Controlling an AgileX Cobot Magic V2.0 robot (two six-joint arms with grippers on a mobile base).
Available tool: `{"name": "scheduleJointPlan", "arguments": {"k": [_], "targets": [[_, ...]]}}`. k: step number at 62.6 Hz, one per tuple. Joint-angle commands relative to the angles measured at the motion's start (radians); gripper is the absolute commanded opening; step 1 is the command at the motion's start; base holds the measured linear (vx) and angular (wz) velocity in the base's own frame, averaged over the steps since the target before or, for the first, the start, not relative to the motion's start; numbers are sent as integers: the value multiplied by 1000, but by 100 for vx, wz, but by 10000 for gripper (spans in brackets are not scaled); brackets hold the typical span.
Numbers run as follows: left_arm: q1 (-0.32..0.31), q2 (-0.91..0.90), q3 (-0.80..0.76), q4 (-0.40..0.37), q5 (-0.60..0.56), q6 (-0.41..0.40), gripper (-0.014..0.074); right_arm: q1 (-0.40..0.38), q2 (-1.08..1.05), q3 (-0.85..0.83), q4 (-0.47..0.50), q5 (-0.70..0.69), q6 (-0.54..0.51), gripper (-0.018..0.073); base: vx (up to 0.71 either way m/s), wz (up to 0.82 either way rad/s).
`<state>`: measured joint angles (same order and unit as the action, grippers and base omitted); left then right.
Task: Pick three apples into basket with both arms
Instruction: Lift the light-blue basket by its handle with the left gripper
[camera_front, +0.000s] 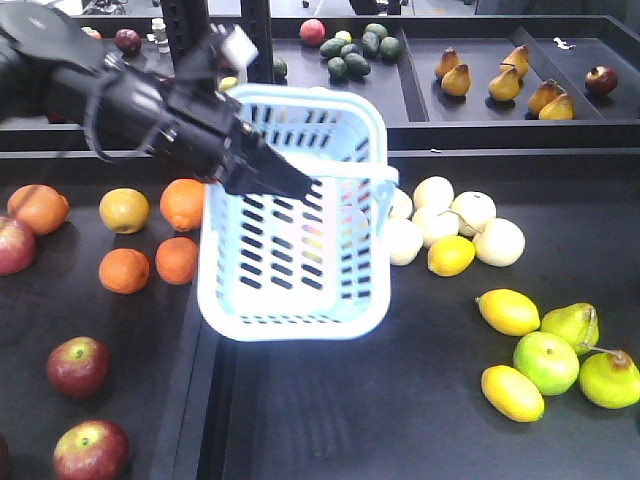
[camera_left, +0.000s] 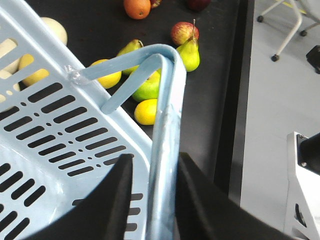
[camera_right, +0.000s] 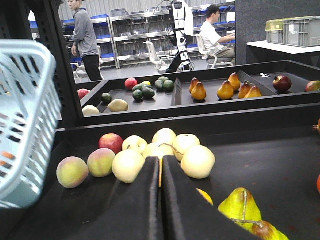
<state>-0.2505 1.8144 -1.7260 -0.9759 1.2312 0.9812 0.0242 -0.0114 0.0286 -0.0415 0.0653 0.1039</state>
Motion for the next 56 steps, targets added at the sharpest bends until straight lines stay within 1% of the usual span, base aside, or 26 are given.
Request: {"name": "scheduleJointPlan", "arguments": {"k": [1, 10, 25, 39, 47, 52, 56], "targets": [[-4, -125, -35, -27, 22, -65, -8, -4, -12, 13, -5, -75, -7, -5, 0, 0], [-4, -227, -34, 49, 22, -125, -8, -4, -12, 13, -5, -75, -7, -5, 0, 0], [-4, -353, -32, 98, 21, -224, -8, -4, -12, 13, -5, -75, -7, -5, 0, 0], [-4, -427, -32, 161, 21, -362, -8, -4, -12, 13, -5, -75, -7, -5, 0, 0], [-4, -446, -27, 161, 21, -442, -8, -4, -12, 13, -5, -75, -7, -5, 0, 0], [-4, -469, 4, 151, 19, -468, -8, -4, -12, 13, -5, -75, -7, -5, 0, 0], [-4, -497, 59, 151, 17, -477, -8, -4, -12, 13, -5, -75, -7, -5, 0, 0]]}}
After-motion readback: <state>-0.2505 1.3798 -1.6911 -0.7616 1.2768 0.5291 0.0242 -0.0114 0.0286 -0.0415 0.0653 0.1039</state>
